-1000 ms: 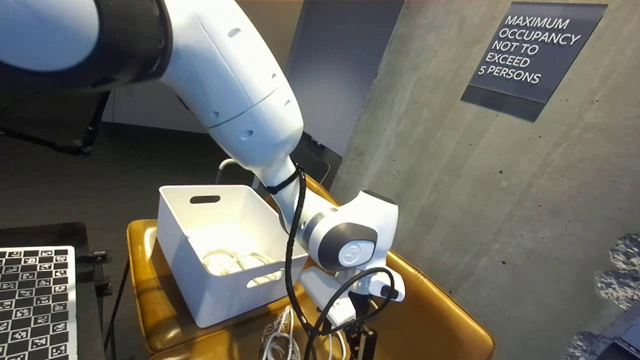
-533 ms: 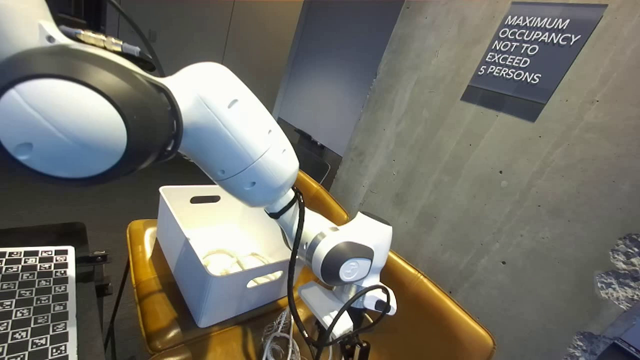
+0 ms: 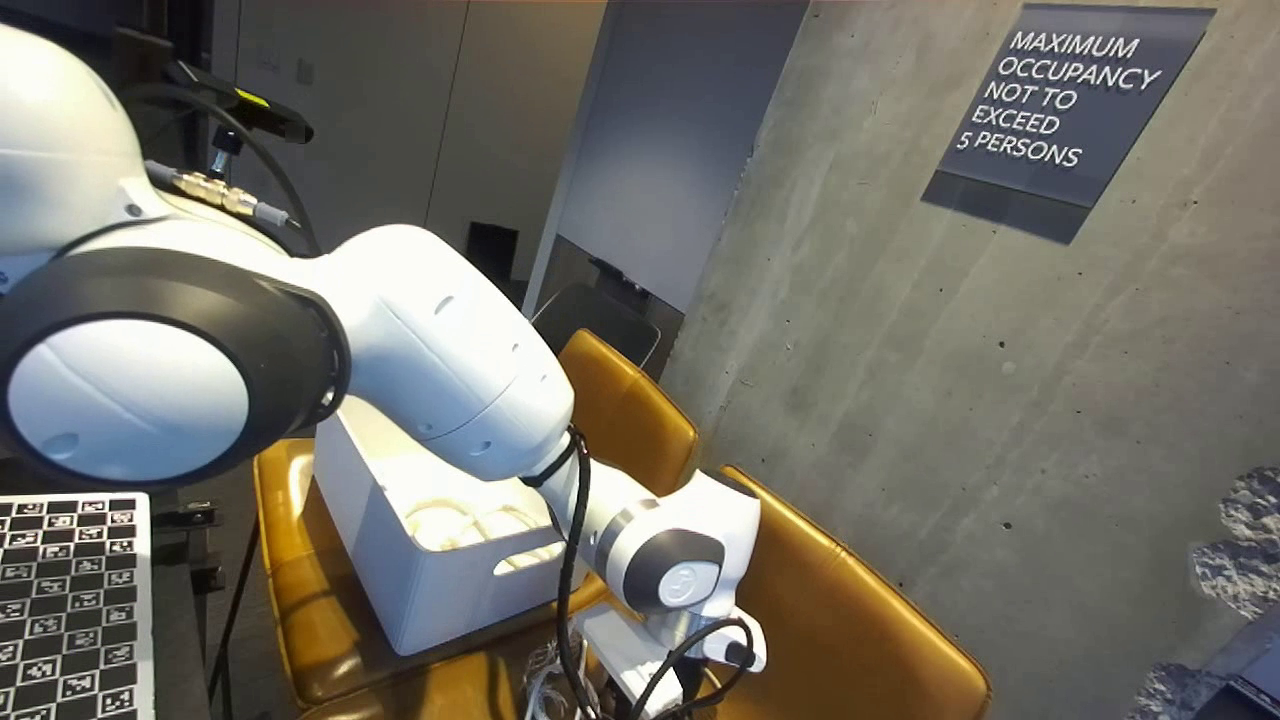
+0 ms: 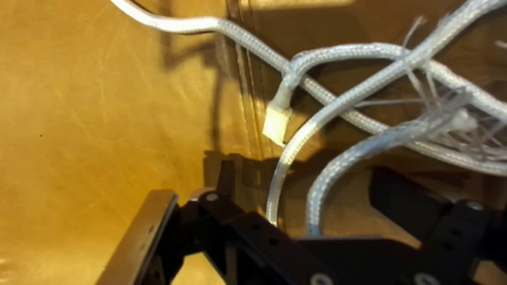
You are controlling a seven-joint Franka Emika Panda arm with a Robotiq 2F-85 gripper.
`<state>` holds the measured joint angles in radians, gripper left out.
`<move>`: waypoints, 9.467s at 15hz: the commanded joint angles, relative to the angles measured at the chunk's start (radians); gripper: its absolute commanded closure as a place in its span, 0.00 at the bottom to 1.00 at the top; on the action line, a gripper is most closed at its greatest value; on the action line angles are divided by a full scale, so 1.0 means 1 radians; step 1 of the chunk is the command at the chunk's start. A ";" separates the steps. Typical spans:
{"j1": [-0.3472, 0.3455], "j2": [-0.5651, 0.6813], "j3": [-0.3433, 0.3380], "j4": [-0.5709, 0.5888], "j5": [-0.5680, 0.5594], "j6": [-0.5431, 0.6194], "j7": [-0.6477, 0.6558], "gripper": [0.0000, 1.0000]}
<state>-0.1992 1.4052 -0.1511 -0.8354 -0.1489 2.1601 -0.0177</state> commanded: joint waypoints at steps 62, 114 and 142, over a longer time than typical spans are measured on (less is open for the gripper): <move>0.213 -1.357 0.137 -1.507 -0.233 0.255 0.018 0.00; 0.033 -0.177 0.163 -0.181 0.069 -0.077 -0.283 0.80; 0.149 -1.343 0.130 -1.021 -0.020 -0.038 -0.171 0.99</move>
<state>-0.0971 0.2054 -0.0352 -1.7783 -0.1431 2.1720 -0.2432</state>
